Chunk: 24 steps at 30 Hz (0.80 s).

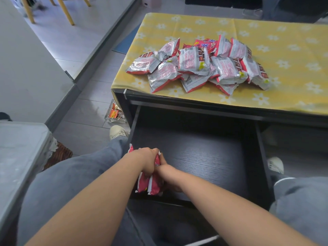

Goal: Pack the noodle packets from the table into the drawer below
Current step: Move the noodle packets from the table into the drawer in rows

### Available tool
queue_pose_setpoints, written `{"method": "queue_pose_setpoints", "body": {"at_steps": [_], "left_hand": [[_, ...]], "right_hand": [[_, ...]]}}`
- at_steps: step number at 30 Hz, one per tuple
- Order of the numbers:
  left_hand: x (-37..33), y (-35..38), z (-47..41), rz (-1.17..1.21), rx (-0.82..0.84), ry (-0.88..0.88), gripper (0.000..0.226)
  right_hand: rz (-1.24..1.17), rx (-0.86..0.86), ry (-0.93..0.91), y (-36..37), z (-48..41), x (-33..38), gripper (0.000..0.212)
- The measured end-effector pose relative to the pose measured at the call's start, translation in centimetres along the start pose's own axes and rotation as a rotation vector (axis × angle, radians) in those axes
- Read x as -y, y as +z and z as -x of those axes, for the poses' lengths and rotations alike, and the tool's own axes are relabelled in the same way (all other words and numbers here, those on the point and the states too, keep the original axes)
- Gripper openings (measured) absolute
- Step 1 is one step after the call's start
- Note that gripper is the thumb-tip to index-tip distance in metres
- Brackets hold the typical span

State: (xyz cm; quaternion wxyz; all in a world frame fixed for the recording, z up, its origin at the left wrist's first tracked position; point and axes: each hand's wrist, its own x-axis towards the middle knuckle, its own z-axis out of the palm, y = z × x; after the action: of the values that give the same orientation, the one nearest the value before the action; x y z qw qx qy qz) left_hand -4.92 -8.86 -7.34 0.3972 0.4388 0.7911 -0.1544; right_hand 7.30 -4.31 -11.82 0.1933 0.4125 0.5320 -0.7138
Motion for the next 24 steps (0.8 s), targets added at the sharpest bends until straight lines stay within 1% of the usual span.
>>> {"method": "queue_pose_setpoints", "body": {"at_steps": [2, 5, 6, 7, 9, 11, 13, 16, 18, 21, 24], "left_hand": [[0.6, -0.2, -0.1, -0.052, -0.066, 0.002, 0.089], [1.1, -0.4, -0.1, -0.247, -0.219, -0.001, 0.084], [1.1, -0.3, -0.1, -0.264, -0.225, -0.006, 0.081], [1.1, -0.2, -0.1, -0.249, -0.198, -0.016, 0.078], [1.2, 0.0, 0.0, -0.162, -0.099, -0.047, 0.071], [1.4, 0.0, 0.1, -0.106, -0.023, -0.072, 0.063], [1.4, -0.1, 0.1, -0.111, 0.027, -0.079, 0.059], [1.5, -0.1, 0.2, -0.110, 0.064, -0.090, 0.059], [1.7, 0.0, 0.4, -0.095, 0.030, -0.086, 0.062], [1.8, 0.4, 0.6, -0.107, -0.094, -0.065, 0.072], [1.4, 0.5, 0.6, -0.100, -0.205, -0.041, 0.075]], "right_hand": [[-0.097, -0.025, -0.001, 0.0, -0.3, -0.3, 0.097], [-0.185, -0.041, -0.010, -0.4, -0.7, -1.1, 0.106], [-0.211, -0.045, -0.016, -0.5, -0.9, -1.4, 0.105], [-0.222, -0.055, -0.025, -0.5, -1.0, -1.7, 0.103], [-0.146, -0.085, -0.069, -0.5, -1.0, -2.1, 0.098], [0.048, -0.076, -0.132, -0.3, -0.6, -2.2, 0.100], [0.218, -0.051, -0.178, 0.1, -0.2, -1.9, 0.105], [0.301, -0.034, -0.187, 0.6, -0.1, -1.3, 0.107], [0.327, -0.043, -0.185, 0.8, -0.3, -1.2, 0.102], [0.363, -0.089, -0.178, 0.8, -0.3, -1.0, 0.101], [0.476, -0.163, -0.201, 0.6, 0.0, -1.1, 0.094]]}}
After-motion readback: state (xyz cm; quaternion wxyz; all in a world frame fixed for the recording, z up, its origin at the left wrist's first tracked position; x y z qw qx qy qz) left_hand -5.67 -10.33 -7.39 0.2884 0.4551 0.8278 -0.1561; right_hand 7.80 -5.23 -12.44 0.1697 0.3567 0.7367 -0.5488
